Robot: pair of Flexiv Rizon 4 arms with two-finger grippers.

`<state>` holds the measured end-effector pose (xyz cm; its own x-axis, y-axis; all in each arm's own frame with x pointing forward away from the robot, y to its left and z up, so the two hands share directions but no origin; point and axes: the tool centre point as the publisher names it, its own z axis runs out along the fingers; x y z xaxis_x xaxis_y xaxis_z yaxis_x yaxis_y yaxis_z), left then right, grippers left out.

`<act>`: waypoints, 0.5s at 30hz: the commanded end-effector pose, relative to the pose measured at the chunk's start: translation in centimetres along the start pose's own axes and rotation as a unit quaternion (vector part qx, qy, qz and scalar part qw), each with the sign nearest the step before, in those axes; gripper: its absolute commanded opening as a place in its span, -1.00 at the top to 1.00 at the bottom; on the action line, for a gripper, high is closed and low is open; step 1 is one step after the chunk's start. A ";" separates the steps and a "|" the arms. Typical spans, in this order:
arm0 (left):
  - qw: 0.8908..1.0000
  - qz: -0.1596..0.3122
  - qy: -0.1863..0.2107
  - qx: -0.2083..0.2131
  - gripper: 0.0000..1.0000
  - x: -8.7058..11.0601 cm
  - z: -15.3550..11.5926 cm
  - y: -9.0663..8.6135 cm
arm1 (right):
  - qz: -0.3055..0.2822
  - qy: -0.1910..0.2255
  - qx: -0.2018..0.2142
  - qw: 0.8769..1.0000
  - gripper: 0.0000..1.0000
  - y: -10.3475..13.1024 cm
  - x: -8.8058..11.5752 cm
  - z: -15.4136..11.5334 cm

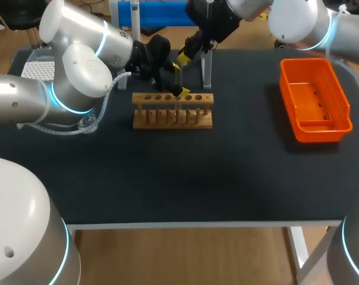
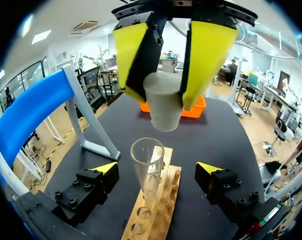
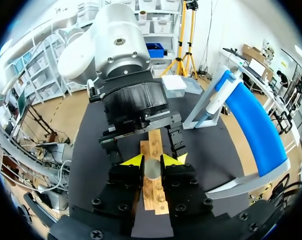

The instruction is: Invert the test tube, pick up the pipette, mount the tip to pipette, aspirate from beaker and dispense into the tube, eject the tip, return the pipette, and cap with the stopper.

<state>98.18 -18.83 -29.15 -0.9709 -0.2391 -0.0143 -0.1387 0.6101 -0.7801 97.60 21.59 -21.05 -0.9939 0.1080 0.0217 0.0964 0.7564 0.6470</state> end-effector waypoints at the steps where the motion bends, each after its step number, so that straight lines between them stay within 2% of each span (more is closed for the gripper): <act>1: 1.000 0.000 0.002 -0.001 -1.00 -0.1 -0.1 -0.1 | 0.001 -0.002 0.002 1.000 1.00 0.0 0.4 0.0; 15: 1.000 0.000 0.002 -0.001 -1.00 -0.1 -0.1 -0.1 | -0.010 -0.002 0.004 1.000 1.00 1.0 0.3 0.8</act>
<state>98.18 -18.82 -29.15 -0.9709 -0.2391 -0.0144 -0.1387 0.6101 -0.7801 97.29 22.80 -21.13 -0.9954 0.0952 0.0054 0.0762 0.7605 0.6448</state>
